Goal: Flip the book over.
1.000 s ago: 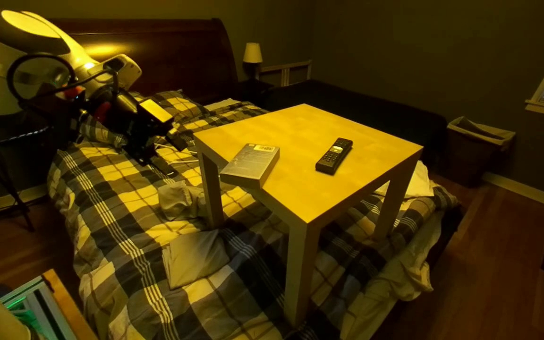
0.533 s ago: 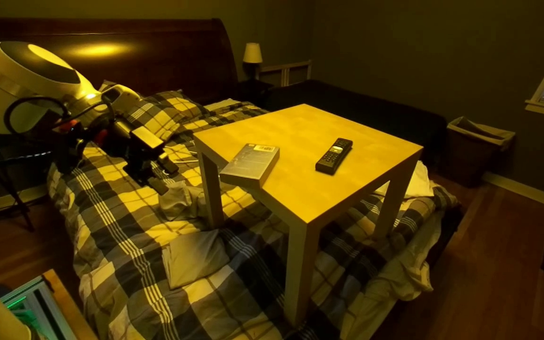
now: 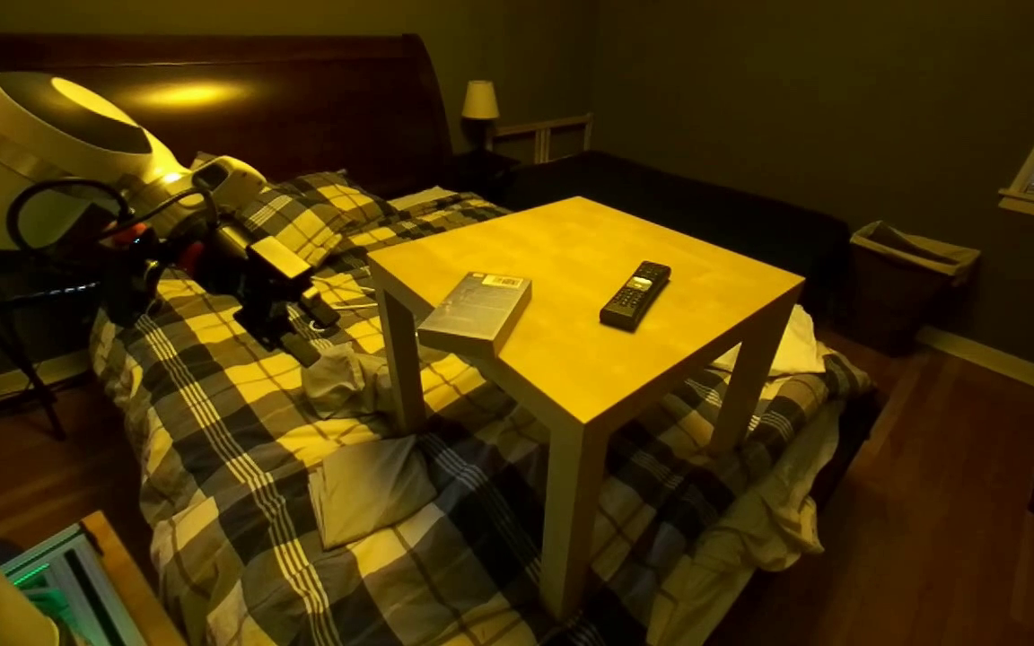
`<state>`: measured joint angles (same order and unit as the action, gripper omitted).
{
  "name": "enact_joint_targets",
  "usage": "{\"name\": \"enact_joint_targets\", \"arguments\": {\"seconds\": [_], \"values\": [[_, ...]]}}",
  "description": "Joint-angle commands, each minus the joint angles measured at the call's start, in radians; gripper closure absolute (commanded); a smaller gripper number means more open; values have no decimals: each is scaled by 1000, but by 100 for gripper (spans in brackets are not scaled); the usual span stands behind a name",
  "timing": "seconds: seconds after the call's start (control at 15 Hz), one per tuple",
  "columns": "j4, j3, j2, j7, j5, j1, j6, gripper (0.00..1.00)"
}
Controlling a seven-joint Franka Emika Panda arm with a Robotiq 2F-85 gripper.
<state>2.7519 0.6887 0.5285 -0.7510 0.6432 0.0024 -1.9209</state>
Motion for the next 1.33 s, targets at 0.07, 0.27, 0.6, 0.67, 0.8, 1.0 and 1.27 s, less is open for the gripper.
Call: {"name": "enact_joint_targets", "arguments": {"seconds": [0.07,0.27,0.6,0.67,0.8,1.0,1.27], "values": [[-10,-55,-32,-50,42,52,33,0],[-26,-64,-69,-93,86,70,35,0],[-56,-77,-174,-199,204,92,38,0],[-64,-79,-197,-240,234,92,46,0],[-84,-95,-252,-302,287,101,58,0],[-123,-122,-341,-400,365,126,112,0],[-184,-166,-460,-503,449,188,227,0]]}}
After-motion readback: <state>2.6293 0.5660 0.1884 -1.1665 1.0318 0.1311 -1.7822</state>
